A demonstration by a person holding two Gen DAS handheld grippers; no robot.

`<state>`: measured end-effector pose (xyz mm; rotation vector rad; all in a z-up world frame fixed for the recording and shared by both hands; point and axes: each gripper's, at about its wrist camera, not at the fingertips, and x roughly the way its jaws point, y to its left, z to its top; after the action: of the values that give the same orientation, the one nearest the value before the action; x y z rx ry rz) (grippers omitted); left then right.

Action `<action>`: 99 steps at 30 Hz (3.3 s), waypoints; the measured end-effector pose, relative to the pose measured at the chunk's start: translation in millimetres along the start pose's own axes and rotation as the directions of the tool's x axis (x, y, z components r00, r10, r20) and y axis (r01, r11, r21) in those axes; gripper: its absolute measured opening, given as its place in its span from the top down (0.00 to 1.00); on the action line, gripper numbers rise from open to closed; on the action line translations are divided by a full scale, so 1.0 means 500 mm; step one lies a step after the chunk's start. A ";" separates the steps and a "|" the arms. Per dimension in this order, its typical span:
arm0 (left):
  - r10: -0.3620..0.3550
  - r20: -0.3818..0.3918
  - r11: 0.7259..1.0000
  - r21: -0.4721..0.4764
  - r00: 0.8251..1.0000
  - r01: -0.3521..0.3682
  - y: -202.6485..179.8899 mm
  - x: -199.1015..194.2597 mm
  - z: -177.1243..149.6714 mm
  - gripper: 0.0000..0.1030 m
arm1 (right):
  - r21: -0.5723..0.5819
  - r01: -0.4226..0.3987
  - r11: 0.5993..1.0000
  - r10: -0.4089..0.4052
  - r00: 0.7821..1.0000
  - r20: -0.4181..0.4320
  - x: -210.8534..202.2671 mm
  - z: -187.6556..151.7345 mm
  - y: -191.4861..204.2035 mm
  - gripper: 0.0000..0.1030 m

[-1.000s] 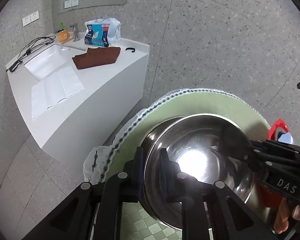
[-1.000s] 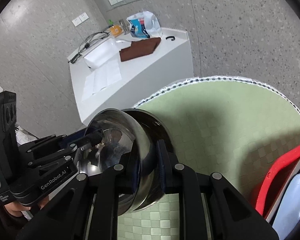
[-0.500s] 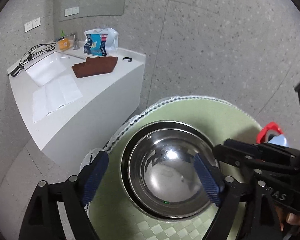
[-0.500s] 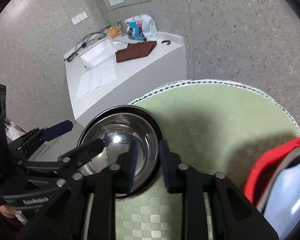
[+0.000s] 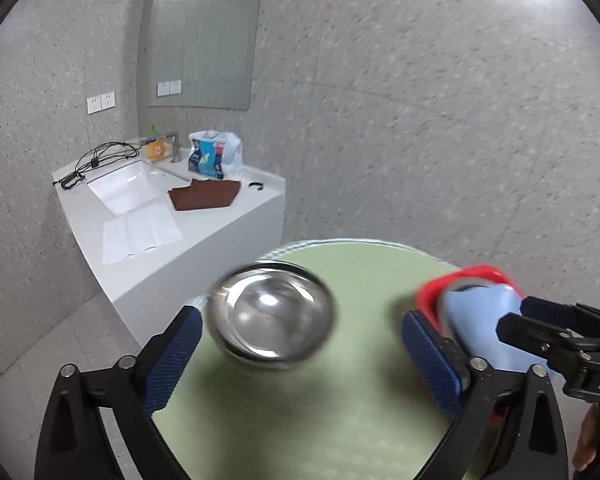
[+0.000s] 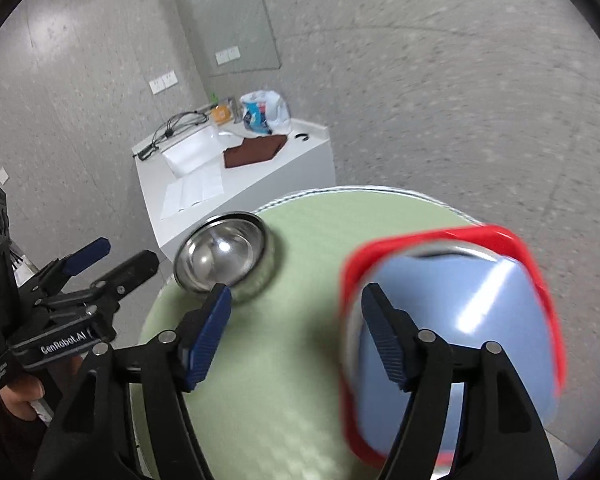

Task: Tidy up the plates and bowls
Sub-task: 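Grasp the remaining steel bowl with both grippers and lift it, then lower the steel bowl onto the bowl stack and open both grippers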

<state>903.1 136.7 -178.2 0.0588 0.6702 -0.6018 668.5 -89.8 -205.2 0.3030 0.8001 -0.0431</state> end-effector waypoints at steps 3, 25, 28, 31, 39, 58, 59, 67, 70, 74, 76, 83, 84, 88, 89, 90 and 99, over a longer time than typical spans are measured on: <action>-0.014 0.003 1.000 0.024 1.000 0.014 -0.073 -0.045 -0.064 0.01 | 0.006 0.016 1.000 -0.016 1.000 0.015 -0.066 -0.044 -0.051 0.30; -0.095 -0.353 0.990 0.063 0.931 0.125 -0.357 0.047 -0.288 0.34 | 0.136 0.002 0.991 0.033 0.966 -0.256 -0.049 -0.318 -0.324 0.35; -0.110 -0.410 0.986 0.070 0.906 0.151 -0.370 0.090 -0.279 0.64 | 0.169 -0.041 0.985 0.088 0.955 -0.282 -0.028 -0.328 -0.327 0.58; -0.164 -0.420 0.976 0.060 0.893 0.207 -0.380 0.106 -0.271 0.87 | 0.167 -0.062 0.984 0.110 0.949 -0.296 -0.019 -0.330 -0.318 0.81; -0.211 -0.339 0.958 0.115 0.917 0.263 -0.340 0.029 -0.241 0.87 | 0.173 -0.060 0.983 0.106 0.956 -0.272 -0.068 -0.315 -0.279 0.88; -0.159 -0.125 0.984 0.058 0.979 0.167 0.050 -0.124 -0.063 0.85 | -0.002 -0.143 0.990 0.142 0.983 -0.114 -0.008 -0.092 0.051 0.88; -0.146 -0.124 0.986 0.064 0.981 0.155 0.067 -0.118 -0.051 0.84 | -0.021 -0.146 0.989 0.143 0.983 -0.111 0.013 -0.072 0.069 0.88; -0.093 -0.136 0.995 0.025 0.986 0.097 0.154 0.018 0.062 0.84 | -0.051 -0.150 0.987 0.142 0.980 -0.138 0.174 0.054 0.139 0.88; -0.075 -0.151 0.997 0.017 0.986 0.079 0.163 0.084 0.086 0.83 | -0.053 -0.130 0.990 0.120 0.980 -0.161 0.226 0.082 0.150 0.88; -0.067 -0.200 0.998 -0.001 0.977 0.068 0.171 0.174 0.102 0.82 | -0.040 -0.096 0.995 0.086 0.976 -0.201 0.295 0.098 0.152 0.88; -0.062 -0.229 0.998 -0.004 0.971 0.063 0.170 0.224 0.110 0.82 | -0.029 -0.085 0.996 0.077 0.971 -0.226 0.321 0.100 0.148 0.88; -0.052 -0.315 0.999 -0.008 0.947 0.053 0.169 0.336 0.121 0.80 | -0.005 -0.060 0.998 0.056 0.956 -0.288 0.392 0.093 0.127 0.88; -0.043 -0.321 0.999 -0.001 0.946 0.046 0.166 0.350 0.122 0.80 | -0.004 -0.057 0.998 0.054 0.955 -0.292 0.396 0.093 0.125 0.88; -0.026 -0.322 0.999 0.009 0.946 0.031 0.155 0.369 0.119 0.77 | -0.013 -0.051 0.999 0.045 0.952 -0.302 0.412 0.088 0.123 0.88; -0.025 -0.319 1.000 0.009 0.947 0.029 0.153 0.370 0.117 0.77 | -0.019 -0.050 0.999 0.042 0.954 -0.297 0.411 0.087 0.124 0.88; -0.023 -0.318 1.000 0.005 0.948 0.026 0.151 0.377 0.120 0.77 | -0.030 -0.045 0.999 0.034 0.956 -0.290 0.411 0.088 0.126 0.88; -0.017 -0.291 1.000 -0.001 0.956 0.018 0.138 0.364 0.099 0.62 | -0.081 0.001 0.997 -0.021 0.970 -0.241 0.398 0.088 0.137 0.85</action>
<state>1081.7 89.9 -257.7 0.1452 0.9575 -0.6165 848.7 -21.5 -300.5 0.2302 1.0431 0.0162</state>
